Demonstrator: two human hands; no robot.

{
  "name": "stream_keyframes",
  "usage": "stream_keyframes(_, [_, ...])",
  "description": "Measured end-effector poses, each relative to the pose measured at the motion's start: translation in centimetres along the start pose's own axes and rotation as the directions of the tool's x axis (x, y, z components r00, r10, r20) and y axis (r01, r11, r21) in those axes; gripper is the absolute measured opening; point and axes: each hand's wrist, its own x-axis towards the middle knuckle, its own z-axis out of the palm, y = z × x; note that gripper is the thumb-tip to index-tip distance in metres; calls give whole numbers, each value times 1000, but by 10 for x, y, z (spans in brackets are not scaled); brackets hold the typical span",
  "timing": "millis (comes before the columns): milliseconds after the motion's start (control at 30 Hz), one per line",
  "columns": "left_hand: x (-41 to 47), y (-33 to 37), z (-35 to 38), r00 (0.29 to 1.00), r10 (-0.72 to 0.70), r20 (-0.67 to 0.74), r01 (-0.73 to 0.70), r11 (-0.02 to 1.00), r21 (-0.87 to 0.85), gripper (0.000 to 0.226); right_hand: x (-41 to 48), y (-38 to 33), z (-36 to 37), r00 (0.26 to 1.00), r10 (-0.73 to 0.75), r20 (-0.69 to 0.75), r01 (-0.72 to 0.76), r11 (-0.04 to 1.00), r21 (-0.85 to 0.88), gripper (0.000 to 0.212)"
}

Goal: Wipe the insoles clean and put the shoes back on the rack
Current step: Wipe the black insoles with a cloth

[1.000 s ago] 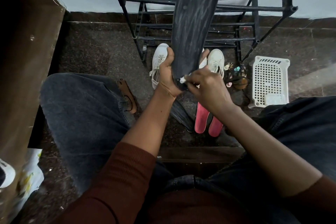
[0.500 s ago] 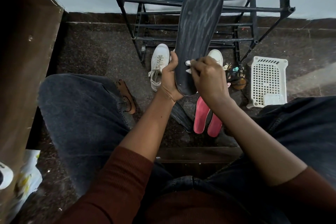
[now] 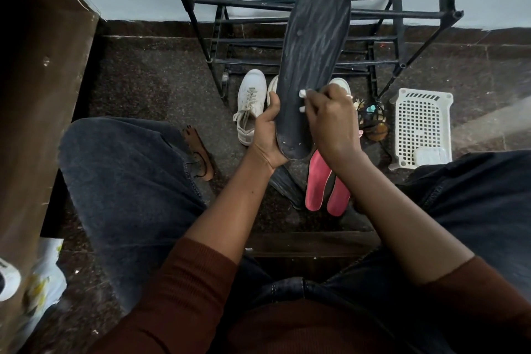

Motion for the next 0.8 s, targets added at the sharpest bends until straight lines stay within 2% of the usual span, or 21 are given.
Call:
stream_keyframes(67, [0, -2, -3, 1000, 11, 4, -11, 1000, -17, 76, 3, 2, 0, 1000, -5, 30, 5, 1000, -18, 24])
stream_keyframes(200, [2, 0, -9, 998, 15, -63, -16, 1000, -17, 82, -28, 0, 4, 965, -161, 206, 168, 986, -16, 16])
stream_keyframes(300, [3, 1, -9, 996, 36, -82, -42, 996, -78, 82, -54, -1, 5, 942, -180, 282, 179, 983, 32, 14])
stream_keyframes(400, [1, -3, -9, 996, 25, -88, -31, 997, -69, 84, -54, 1, 5, 956, -149, 253, 147, 989, 29, 11])
stream_keyframes(500, [1, -3, -9, 995, -3, -102, 2, 1000, -11, 84, -34, 1, 5, 985, -112, 131, 113, 994, 3, 9])
stream_keyframes(567, [0, -5, -7, 992, -7, -125, 6, 1000, -2, 79, -16, 2, 6, 998, -54, 39, 55, 998, -16, 12])
stream_keyframes(667, [-2, -11, -8, 990, 13, -141, -14, 1000, -6, 73, -1, 7, 10, 998, 55, 14, -55, 998, -12, 20])
stream_keyframes(733, [-4, -10, -11, 991, 5, -134, -6, 1000, -4, 74, -6, 10, 11, 998, -4, 60, 5, 1000, -2, 15])
stream_keyframes(800, [-4, -9, -14, 986, -10, -165, 14, 1000, 21, 77, -25, 10, 10, 977, -140, 161, 132, 990, 58, 11])
